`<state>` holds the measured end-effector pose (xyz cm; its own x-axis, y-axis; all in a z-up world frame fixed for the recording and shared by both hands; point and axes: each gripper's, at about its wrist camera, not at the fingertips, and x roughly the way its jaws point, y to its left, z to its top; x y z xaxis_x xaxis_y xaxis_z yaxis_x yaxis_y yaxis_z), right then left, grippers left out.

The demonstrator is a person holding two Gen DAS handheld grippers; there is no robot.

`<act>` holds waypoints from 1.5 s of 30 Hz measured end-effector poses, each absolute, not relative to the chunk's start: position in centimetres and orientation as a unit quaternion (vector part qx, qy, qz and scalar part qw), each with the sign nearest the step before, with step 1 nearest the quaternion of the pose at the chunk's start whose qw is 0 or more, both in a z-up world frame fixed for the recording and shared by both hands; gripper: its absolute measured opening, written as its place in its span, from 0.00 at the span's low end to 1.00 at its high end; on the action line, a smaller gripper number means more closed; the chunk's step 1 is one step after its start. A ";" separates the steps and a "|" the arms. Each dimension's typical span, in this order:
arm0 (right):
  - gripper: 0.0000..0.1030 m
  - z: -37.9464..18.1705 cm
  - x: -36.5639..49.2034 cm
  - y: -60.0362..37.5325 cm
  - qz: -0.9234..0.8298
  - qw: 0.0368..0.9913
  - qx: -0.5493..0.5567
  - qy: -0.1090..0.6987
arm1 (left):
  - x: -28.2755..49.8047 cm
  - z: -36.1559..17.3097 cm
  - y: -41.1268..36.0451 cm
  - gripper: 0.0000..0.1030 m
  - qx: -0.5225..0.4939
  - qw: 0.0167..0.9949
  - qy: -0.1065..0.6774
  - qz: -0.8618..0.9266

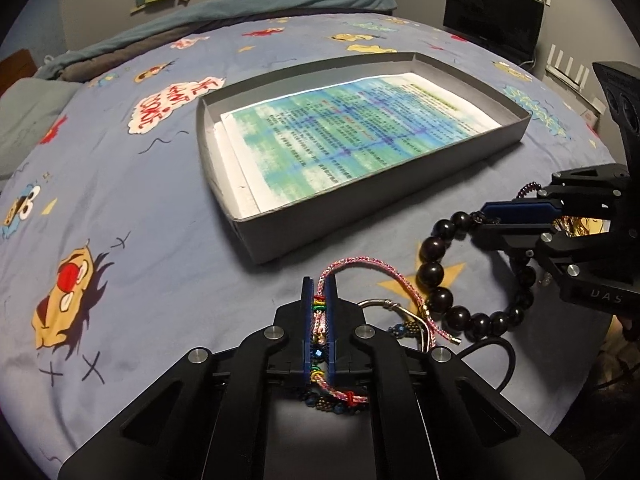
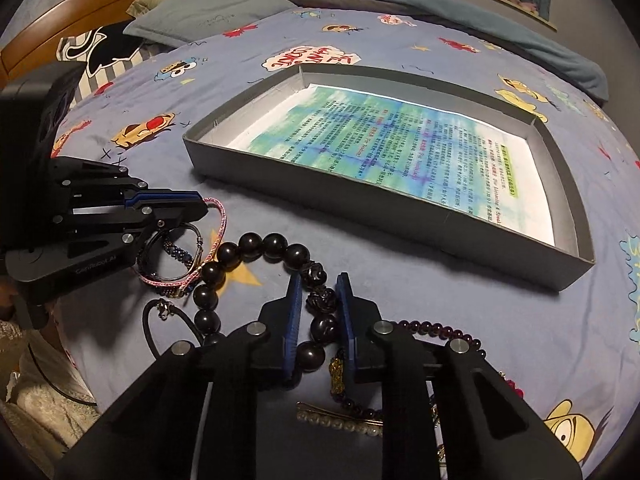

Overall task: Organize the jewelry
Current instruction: 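Carry the pink bracelet and black bead bracelet over the grey tray with both tools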

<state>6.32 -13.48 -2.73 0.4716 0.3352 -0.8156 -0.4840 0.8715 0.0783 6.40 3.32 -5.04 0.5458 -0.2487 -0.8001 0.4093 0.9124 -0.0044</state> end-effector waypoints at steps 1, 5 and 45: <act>0.15 -2.6 6.3 -13.5 0.241 0.854 -0.080 0.454 | 6.3 -4.9 3.4 0.06 0.088 0.876 0.435 -0.188; 0.15 -1.8 5.8 -13.9 0.244 0.860 -0.070 0.443 | 5.6 -3.6 3.6 0.06 0.080 0.884 0.419 -0.194; 0.15 8.9 13.9 -20.1 0.136 0.939 -0.043 0.313 | 14.5 4.5 5.4 0.06 -0.002 0.942 0.308 -0.136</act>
